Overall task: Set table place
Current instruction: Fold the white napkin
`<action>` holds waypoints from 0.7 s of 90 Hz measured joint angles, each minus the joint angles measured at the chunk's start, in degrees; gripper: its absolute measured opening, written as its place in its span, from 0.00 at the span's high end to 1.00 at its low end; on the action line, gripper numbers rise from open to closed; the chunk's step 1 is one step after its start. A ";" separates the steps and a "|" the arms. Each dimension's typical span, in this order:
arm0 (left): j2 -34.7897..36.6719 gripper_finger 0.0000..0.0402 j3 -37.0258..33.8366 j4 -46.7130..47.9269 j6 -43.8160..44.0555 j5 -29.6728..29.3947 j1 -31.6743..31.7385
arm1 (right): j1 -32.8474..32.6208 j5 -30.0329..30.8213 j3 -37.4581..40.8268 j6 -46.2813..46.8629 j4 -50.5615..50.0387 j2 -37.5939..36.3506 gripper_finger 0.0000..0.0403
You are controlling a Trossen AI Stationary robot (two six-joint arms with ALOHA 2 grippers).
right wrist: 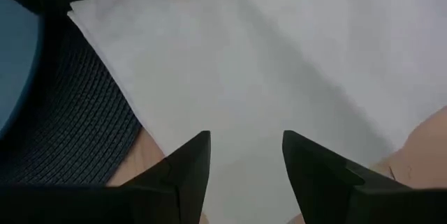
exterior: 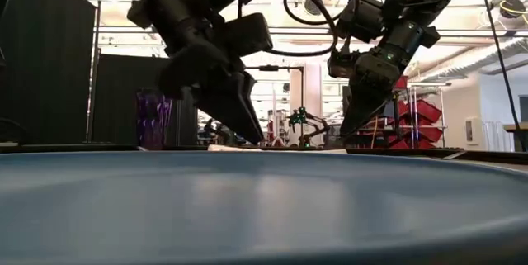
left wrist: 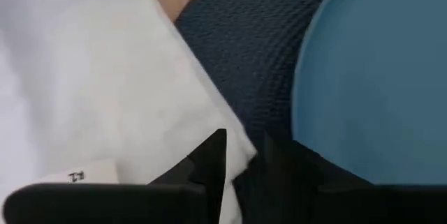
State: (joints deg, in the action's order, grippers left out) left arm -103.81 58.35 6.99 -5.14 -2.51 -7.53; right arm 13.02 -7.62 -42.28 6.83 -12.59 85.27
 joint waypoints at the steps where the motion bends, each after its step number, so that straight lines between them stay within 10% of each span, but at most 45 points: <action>1: -0.16 0.79 0.00 -0.13 -0.01 -0.10 0.00 | 0.00 0.00 0.00 0.00 0.01 0.00 0.59; 63: -1.83 0.79 -0.04 0.09 -0.21 0.97 -0.66 | -0.02 0.00 0.00 0.00 -0.21 0.02 0.59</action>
State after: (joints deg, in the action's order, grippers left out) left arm -105.65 58.30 7.07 -5.34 -1.54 -8.19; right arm 12.99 -7.62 -42.28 6.83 -12.80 85.30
